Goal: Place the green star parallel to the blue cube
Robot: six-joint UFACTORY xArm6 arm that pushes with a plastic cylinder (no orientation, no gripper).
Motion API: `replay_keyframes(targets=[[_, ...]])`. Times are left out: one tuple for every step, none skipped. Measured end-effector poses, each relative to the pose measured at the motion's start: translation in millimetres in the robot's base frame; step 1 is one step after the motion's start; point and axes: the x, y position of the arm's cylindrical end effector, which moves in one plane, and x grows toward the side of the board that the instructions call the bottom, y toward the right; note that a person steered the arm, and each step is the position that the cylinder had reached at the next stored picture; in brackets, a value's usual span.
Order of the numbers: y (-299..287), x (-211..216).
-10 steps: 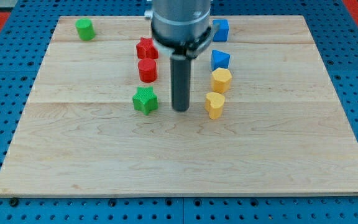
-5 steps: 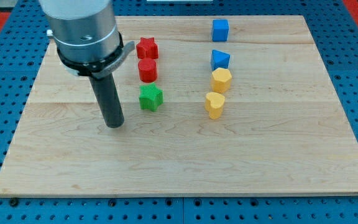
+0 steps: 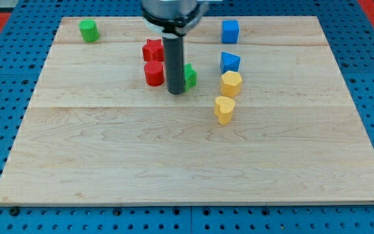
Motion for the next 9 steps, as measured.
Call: replay_keyframes(targets=[[2.4, 10.0], [7.9, -16.0], [8.2, -48.8], [8.1, -94.7], [33.2, -96.8], [42.4, -134.4], [25.4, -167.4], [-3.5, -168.6], [11.1, -166.0]])
